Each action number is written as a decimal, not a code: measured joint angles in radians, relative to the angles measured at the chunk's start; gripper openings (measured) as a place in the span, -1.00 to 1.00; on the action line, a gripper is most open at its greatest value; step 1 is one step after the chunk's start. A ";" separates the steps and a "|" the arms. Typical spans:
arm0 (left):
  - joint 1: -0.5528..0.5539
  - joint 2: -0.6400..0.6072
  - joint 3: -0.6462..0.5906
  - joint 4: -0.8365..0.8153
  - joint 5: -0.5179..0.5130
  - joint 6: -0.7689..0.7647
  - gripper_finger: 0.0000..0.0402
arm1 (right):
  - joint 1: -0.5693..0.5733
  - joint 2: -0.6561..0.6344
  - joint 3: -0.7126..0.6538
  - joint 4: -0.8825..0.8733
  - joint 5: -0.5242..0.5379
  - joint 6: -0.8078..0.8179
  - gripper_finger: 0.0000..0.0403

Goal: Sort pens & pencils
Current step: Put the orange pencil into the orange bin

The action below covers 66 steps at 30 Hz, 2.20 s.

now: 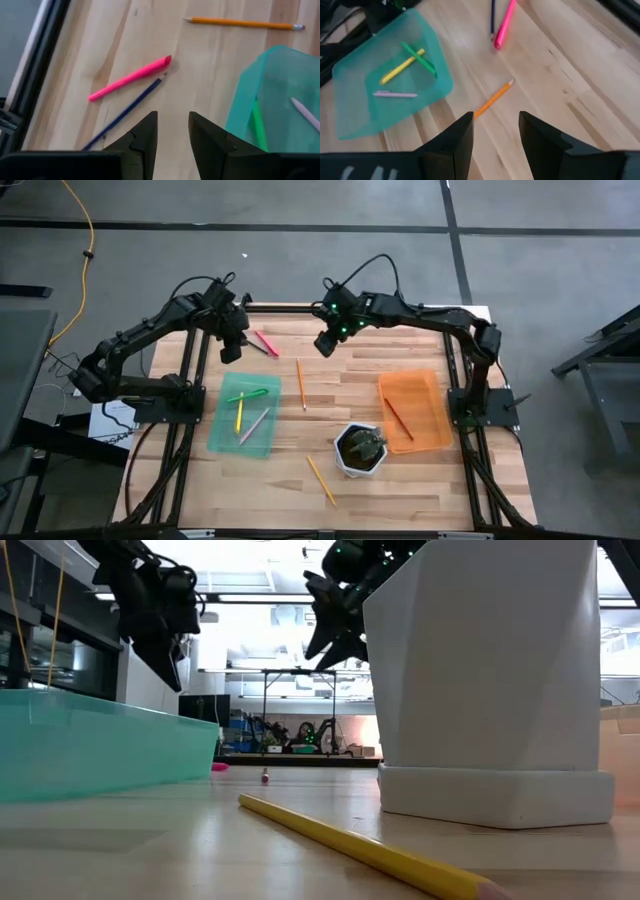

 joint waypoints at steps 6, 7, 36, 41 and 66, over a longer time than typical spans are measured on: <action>0.001 0.055 -0.066 -0.008 -0.006 0.087 -0.52 | 0.000 0.000 0.007 -0.017 0.003 -0.020 -0.26; 0.000 0.065 -0.080 -0.007 -0.015 0.116 -0.52 | -0.003 0.000 0.007 -0.018 0.003 -0.026 -0.26; -0.158 0.329 0.027 0.146 -0.180 0.307 -0.52 | -0.027 -0.002 0.006 -0.101 -0.013 -0.124 -0.26; -0.219 0.400 0.103 0.136 -0.179 0.321 -0.52 | -0.037 -0.002 0.006 -0.113 -0.013 -0.133 -0.26; -0.475 0.495 0.218 0.309 -0.029 -0.841 -0.52 | -0.239 -0.104 0.004 -0.245 0.163 -0.337 -0.26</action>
